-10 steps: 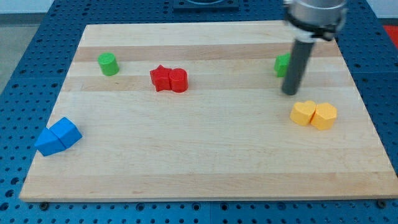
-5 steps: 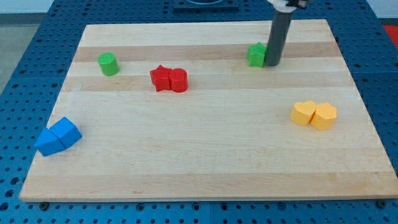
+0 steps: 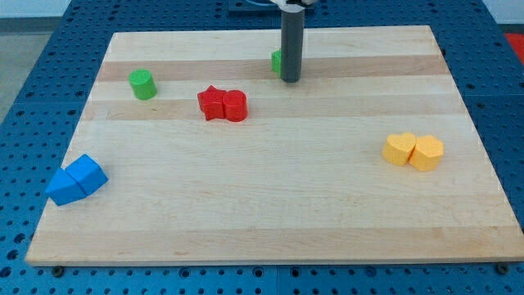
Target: Move the green star to the right of the green circle
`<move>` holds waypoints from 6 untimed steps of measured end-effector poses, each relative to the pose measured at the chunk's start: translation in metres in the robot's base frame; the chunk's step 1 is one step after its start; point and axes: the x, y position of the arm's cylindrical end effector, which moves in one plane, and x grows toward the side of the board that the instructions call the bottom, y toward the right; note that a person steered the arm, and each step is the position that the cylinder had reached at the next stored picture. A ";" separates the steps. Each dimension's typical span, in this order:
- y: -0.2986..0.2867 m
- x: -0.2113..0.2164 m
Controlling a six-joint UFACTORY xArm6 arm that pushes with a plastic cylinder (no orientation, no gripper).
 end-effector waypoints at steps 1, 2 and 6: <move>0.049 -0.015; 0.032 -0.046; 0.011 -0.051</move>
